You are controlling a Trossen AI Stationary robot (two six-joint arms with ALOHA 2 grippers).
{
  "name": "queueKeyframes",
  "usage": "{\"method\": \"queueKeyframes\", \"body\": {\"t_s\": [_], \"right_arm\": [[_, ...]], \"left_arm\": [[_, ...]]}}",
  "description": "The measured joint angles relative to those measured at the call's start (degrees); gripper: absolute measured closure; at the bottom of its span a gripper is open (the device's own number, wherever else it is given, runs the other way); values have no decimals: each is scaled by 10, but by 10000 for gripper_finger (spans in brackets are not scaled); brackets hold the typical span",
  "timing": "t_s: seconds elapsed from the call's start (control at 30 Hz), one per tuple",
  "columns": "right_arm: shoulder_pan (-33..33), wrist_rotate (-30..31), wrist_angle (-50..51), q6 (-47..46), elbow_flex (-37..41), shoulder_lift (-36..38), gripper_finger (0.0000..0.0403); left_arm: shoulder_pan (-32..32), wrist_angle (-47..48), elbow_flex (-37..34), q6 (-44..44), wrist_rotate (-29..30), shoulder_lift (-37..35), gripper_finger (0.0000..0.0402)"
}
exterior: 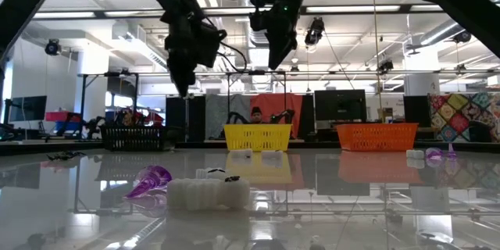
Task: Sort Halloween decoration
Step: Put the white skeleton toy into the black basket, then put the purple witch hat toy into the orange basket
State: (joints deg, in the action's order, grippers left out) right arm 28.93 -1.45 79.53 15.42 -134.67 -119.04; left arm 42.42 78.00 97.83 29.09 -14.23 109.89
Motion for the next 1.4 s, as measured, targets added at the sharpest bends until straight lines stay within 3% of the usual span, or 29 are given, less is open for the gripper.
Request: {"method": "queueKeyframes", "body": {"t_s": [0.43,0.8,1.23,1.4], "right_arm": [[0,0,12,-5,0,6,280],[0,-1,12,-20,0,6,280],[-2,-1,14,-20,0,6,280],[-2,-1,37,-20,0,6,280]], "left_arm": [[53,-29,-155,4,43,-31,400],[86,-54,-177,18,47,-31,393],[87,-43,-178,1,48,-31,284],[86,-10,-177,-23,48,-35,262]]}}
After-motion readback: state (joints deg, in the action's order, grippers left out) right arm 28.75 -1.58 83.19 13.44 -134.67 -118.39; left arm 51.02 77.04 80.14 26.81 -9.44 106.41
